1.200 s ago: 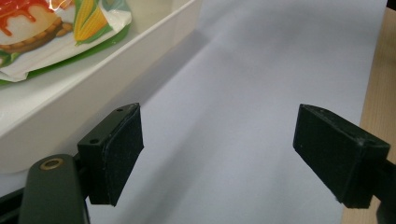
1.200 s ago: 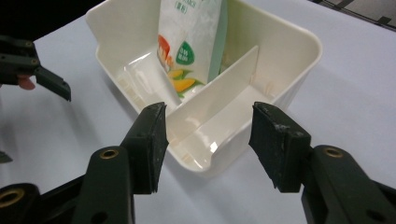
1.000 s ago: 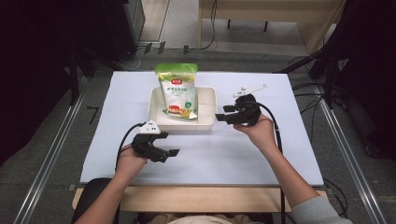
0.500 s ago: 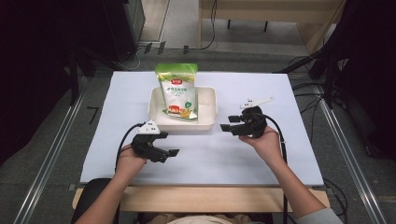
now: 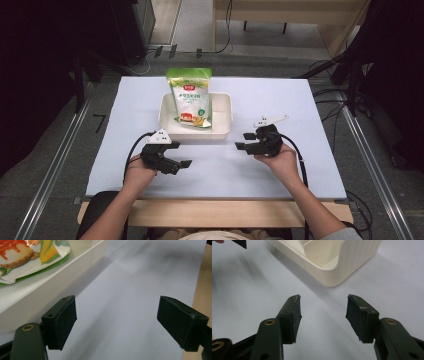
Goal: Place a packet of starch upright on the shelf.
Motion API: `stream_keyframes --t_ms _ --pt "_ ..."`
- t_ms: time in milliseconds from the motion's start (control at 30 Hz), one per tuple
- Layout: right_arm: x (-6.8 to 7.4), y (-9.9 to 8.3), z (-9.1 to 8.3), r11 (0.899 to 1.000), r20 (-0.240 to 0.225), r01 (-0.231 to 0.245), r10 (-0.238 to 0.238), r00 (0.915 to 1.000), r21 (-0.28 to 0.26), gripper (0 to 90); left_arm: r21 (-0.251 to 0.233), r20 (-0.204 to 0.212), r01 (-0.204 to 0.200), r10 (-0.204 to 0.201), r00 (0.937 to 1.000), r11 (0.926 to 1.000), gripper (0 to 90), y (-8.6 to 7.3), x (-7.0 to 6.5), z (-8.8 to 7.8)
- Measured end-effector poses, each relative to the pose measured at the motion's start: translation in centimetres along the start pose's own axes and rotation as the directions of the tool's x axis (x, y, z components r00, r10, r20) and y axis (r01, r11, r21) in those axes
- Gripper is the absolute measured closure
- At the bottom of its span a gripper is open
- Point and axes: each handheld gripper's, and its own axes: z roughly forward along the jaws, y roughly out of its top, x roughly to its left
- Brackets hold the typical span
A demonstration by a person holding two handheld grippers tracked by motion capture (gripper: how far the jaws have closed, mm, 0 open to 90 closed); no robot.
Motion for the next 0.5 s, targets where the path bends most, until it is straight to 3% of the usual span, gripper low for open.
stream_keyframes --t_ms 500 --pt "-0.40 -0.04 0.26 1.000 -0.003 0.001 -0.001 1.0000 0.013 45.7 0.005 0.003 0.001 -0.001 1.0000 1.0000 16.7 0.00 0.06 0.00"
